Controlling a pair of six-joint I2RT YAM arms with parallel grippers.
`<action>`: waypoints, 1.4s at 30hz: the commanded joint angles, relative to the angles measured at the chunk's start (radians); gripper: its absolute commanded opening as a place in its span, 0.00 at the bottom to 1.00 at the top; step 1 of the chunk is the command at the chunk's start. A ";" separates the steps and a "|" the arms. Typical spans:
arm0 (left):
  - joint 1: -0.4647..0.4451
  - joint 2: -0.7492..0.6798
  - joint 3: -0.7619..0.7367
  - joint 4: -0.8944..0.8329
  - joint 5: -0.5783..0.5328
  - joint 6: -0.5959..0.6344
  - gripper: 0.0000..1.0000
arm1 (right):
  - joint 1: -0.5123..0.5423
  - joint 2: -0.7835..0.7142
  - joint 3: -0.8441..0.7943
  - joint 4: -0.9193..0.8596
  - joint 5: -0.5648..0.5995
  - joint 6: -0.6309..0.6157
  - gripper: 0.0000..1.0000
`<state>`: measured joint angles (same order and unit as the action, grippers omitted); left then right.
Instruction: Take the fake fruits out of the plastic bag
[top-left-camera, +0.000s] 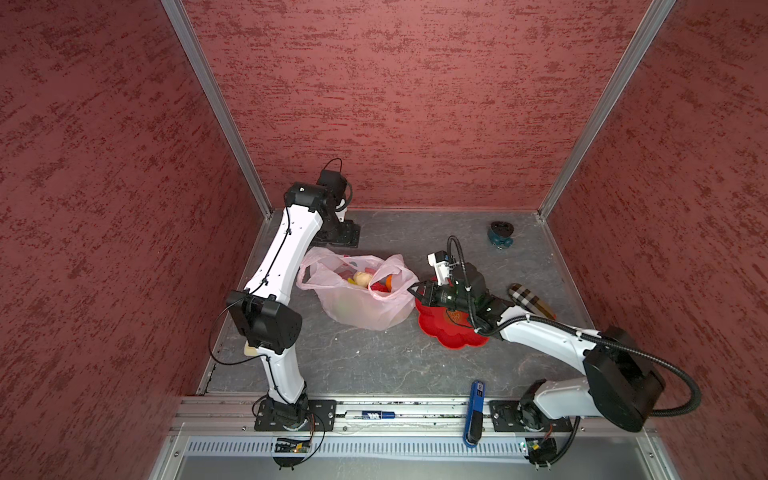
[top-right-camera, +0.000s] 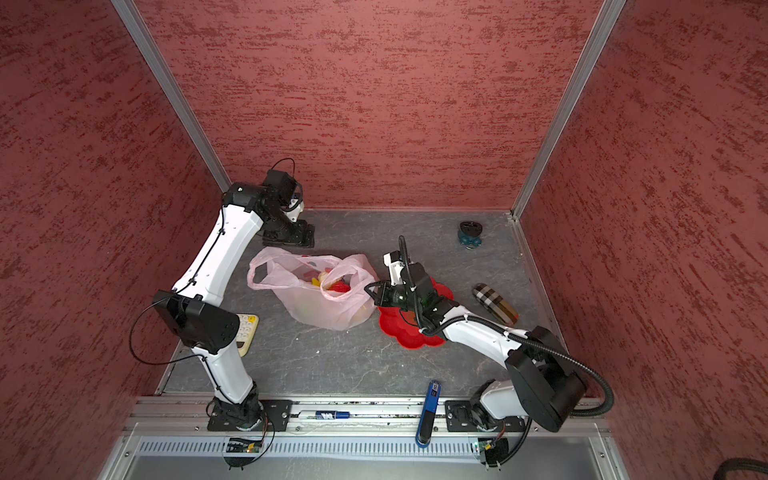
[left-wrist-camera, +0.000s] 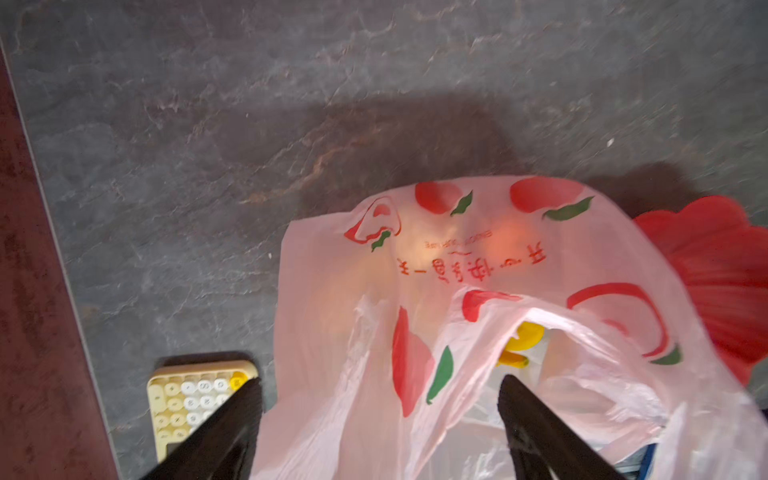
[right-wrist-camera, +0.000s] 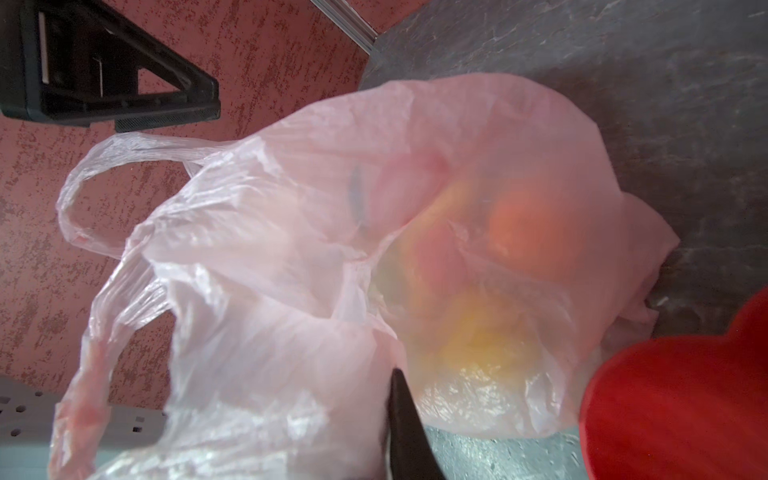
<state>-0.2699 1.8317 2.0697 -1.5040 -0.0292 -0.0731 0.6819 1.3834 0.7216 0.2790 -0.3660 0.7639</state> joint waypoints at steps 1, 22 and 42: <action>-0.019 -0.069 -0.065 -0.011 -0.057 0.016 0.90 | 0.007 -0.015 -0.005 0.032 0.021 0.014 0.10; -0.091 -0.186 -0.362 0.133 -0.049 0.037 0.91 | 0.008 -0.030 -0.012 0.024 0.032 0.020 0.10; 0.009 -0.088 -0.453 0.332 -0.174 -0.079 0.23 | 0.004 0.014 -0.029 0.008 0.075 0.012 0.09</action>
<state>-0.3092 1.7573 1.6184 -1.2324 -0.1677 -0.1013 0.6838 1.3811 0.7010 0.2832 -0.3283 0.7811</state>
